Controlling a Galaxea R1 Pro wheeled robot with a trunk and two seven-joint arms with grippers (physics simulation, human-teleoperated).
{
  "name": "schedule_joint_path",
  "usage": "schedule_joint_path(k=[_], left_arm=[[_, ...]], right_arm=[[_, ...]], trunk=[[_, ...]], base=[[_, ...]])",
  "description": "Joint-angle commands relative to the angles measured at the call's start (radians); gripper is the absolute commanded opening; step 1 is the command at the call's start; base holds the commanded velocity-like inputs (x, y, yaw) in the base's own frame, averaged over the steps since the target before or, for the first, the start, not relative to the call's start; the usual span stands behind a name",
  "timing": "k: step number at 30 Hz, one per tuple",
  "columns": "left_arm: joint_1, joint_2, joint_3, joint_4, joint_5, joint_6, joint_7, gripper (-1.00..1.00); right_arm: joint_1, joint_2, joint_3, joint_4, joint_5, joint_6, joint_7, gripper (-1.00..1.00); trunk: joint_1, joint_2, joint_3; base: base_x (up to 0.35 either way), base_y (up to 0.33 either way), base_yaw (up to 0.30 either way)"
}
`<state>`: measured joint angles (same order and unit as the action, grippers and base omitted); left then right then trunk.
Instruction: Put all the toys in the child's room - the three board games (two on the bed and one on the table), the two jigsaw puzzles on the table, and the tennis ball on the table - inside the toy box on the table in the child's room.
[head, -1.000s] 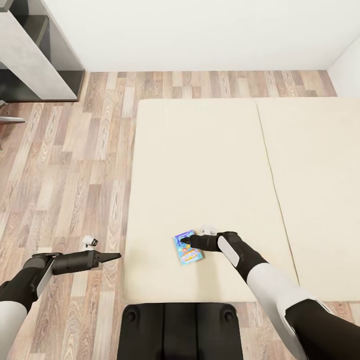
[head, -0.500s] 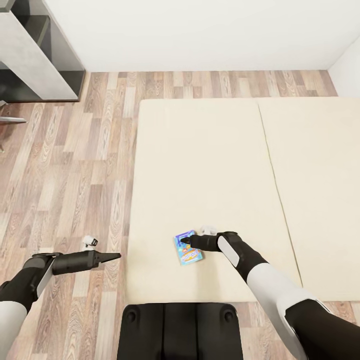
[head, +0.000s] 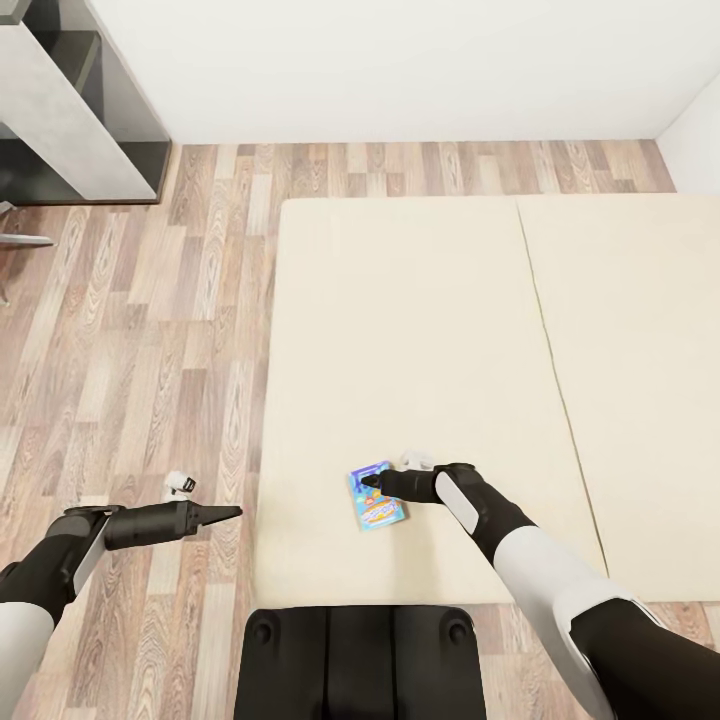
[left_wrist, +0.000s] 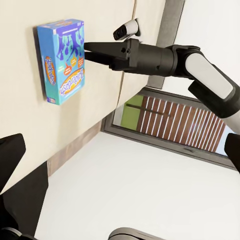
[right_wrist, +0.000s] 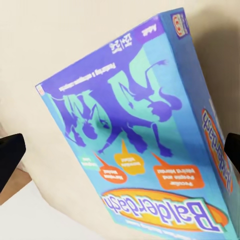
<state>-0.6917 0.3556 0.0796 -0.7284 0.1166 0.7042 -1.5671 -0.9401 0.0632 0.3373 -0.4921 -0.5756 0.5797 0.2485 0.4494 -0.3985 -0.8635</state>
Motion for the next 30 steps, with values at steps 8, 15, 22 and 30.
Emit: schedule_joint_path(k=[8, 15, 22, 30], left_arm=[[0.0, 0.0, 0.0, 0.0, 0.0, 0.011, -0.004, 1.0], [0.0, 0.006, 0.0, 0.0, 0.0, 0.011, -0.004, 1.0], [0.0, 0.012, 0.0, 0.0, 0.0, 0.011, -0.004, 1.0], [0.0, 0.014, -0.001, 0.0, 0.0, 0.011, -0.004, 1.0]], right_arm=[[-0.001, -0.001, 0.003, 0.0, 0.0, 0.002, 0.002, 1.0], [-0.001, -0.002, 0.003, 0.002, -0.001, 0.002, 0.002, 1.0], [-0.001, -0.002, 0.003, 0.008, -0.002, 0.002, 0.002, 1.0], [-0.001, 0.009, 0.003, 0.01, -0.008, 0.007, 0.014, 1.0]], trunk=[[0.001, -0.002, -0.001], [0.001, -0.002, -0.001], [0.001, -0.002, -0.001], [0.001, -0.002, -0.001]], base=[[0.0, 0.0, 0.0], [0.0, 0.0, 0.0], [0.0, 0.0, 0.0], [0.0, 0.0, 0.0]])
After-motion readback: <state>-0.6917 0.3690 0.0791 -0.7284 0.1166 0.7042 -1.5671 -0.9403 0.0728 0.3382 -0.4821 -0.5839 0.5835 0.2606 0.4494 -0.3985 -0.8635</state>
